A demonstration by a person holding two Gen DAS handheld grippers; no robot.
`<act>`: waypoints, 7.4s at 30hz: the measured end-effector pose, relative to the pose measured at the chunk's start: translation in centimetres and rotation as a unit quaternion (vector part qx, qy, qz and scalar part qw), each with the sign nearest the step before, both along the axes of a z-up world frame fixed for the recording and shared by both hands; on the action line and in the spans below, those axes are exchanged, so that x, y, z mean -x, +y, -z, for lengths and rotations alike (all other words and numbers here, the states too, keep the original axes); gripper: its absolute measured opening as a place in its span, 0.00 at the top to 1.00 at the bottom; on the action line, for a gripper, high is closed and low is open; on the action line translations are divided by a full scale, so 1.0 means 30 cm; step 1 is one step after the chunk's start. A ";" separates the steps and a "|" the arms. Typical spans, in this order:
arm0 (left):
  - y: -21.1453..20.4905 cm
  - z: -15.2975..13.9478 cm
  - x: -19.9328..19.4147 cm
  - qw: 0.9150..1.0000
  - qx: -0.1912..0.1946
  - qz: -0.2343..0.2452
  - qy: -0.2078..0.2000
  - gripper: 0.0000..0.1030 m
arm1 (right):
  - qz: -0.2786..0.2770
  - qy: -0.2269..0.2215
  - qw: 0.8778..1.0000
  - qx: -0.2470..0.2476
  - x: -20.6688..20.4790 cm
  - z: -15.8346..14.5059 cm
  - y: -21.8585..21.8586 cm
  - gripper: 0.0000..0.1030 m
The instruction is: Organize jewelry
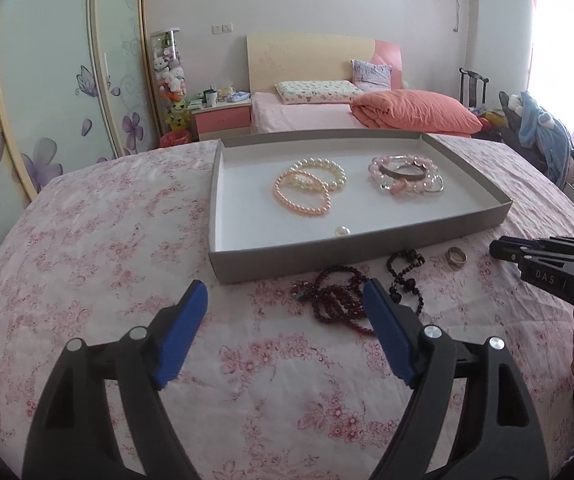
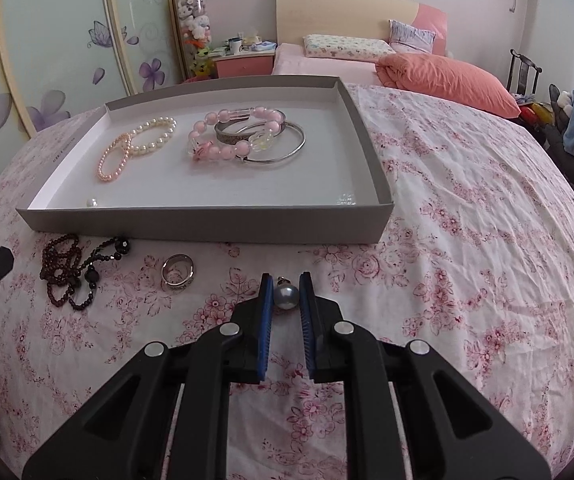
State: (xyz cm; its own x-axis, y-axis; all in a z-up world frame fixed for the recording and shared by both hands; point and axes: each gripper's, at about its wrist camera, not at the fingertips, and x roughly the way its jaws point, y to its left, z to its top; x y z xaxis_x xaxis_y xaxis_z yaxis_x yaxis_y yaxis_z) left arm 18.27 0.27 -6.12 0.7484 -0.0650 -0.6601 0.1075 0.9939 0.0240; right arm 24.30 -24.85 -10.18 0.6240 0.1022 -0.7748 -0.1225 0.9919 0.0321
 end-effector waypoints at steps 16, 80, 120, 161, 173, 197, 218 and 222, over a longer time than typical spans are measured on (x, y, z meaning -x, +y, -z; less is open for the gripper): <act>-0.109 0.084 -0.125 0.996 -0.018 0.023 0.086 0.35 | 0.000 0.002 1.000 -0.013 0.001 -0.002 -0.019 0.86; 0.040 0.082 -0.087 0.995 0.032 -0.039 0.092 0.89 | -0.004 -0.009 1.000 0.008 0.024 -0.019 0.006 0.86; -0.112 -0.278 0.112 0.991 0.017 -0.008 -0.130 0.91 | -0.028 -0.245 0.966 -0.078 0.221 -0.348 0.036 0.86; -0.131 -0.158 -0.387 0.997 0.032 0.002 -0.074 0.91 | -0.020 -0.165 0.982 -0.093 -0.242 -0.221 0.098 0.86; -0.138 -0.101 -0.462 0.998 0.043 0.000 -0.044 0.89 | -0.021 -0.128 0.986 -0.110 -0.294 -0.176 0.086 0.78; 0.013 -0.174 -0.243 0.996 0.051 -0.041 -0.054 0.61 | -0.025 -0.103 0.989 -0.103 -0.083 -0.176 0.016 0.65; 0.120 -0.040 -0.062 0.998 0.039 -0.057 0.003 0.22 | -0.097 0.010 0.995 -0.017 -0.013 -0.005 0.157 0.65; 0.113 -0.043 -0.059 0.998 0.039 -0.054 0.004 0.22 | -0.098 0.006 0.995 -0.007 -0.020 -0.005 0.177 0.65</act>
State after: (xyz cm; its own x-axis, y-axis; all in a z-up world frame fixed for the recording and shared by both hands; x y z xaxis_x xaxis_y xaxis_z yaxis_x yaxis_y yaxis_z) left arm 20.05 3.65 -4.82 0.7491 -0.0366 -0.6615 0.0003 0.9985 -0.0548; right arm 24.90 -19.54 -10.03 0.5822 0.2323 -0.7792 -0.3138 0.9483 0.0483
